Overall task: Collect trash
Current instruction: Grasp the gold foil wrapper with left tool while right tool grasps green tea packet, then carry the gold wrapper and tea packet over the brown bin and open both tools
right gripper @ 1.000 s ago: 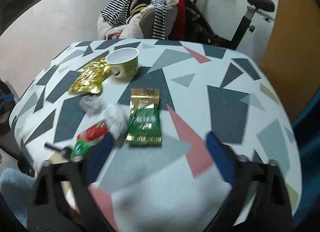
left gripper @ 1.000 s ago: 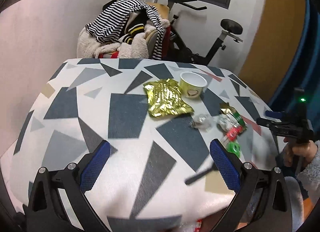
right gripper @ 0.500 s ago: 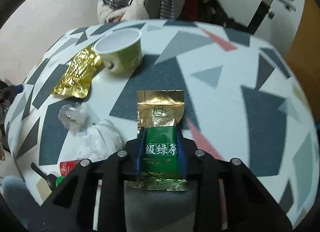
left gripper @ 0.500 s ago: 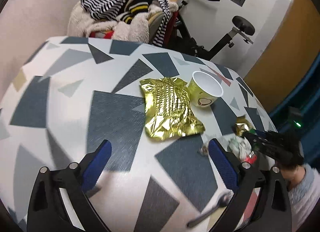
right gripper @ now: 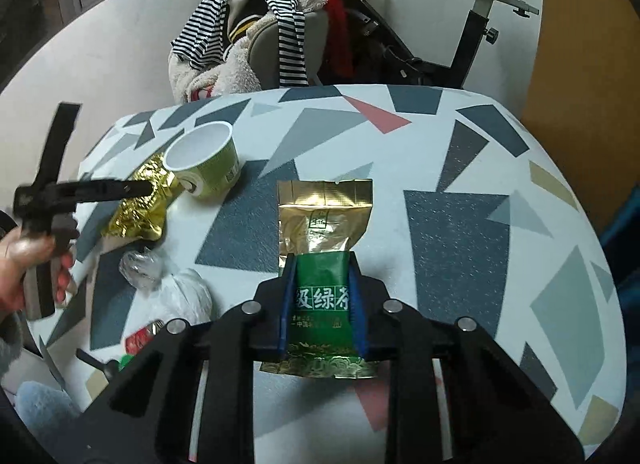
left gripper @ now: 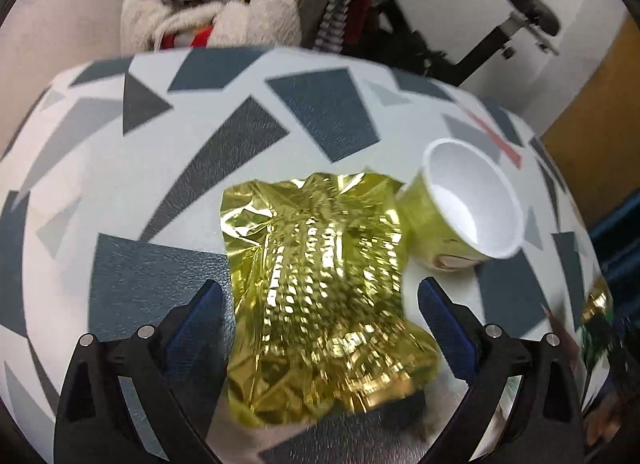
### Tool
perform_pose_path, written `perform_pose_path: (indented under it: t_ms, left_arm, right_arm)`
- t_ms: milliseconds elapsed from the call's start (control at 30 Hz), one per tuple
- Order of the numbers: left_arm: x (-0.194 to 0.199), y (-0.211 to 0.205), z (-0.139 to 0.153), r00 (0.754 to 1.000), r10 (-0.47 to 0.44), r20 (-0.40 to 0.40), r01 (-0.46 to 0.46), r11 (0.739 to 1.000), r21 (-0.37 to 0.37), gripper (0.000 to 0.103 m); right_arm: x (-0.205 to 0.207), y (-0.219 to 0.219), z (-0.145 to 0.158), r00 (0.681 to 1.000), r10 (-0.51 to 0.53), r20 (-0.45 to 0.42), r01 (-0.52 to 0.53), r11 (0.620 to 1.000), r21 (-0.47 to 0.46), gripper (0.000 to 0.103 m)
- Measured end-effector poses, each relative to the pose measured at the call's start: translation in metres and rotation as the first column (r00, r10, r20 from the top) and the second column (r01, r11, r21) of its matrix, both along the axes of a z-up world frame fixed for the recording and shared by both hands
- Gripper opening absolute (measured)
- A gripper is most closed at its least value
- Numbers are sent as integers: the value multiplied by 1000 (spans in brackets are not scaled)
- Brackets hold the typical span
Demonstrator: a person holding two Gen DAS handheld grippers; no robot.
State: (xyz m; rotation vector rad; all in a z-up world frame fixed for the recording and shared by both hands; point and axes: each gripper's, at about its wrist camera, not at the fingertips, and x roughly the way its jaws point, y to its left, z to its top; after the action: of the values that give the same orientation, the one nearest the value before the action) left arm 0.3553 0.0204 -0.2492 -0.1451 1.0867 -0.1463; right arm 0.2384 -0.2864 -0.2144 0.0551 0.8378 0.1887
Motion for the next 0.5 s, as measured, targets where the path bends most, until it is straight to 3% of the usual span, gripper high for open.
perform_pose_path:
  t_ms: [67,167,233,500]
  left_arm:
    - [2,-1,0,1000,-9,12,8,1000,18,94]
    - [-5,-6,6,997,-72,34,70,996,46,74]
    - [-13,-8,11,994,-100,43,96,992,81,69]
    - [-68,8,54,978,-132,159,121,989,81,68]
  right_arm:
    - [-2,-2,-1,1000,0,-3,0,1000,9,26]
    - [-6,-2,-1,1000,9,-3,-9,1000,15,26]
    - [-10,-1,0,1000,18,6,-18,1000,15,26]
    - [-34,10,15,997,65,40,-65,998,13,26]
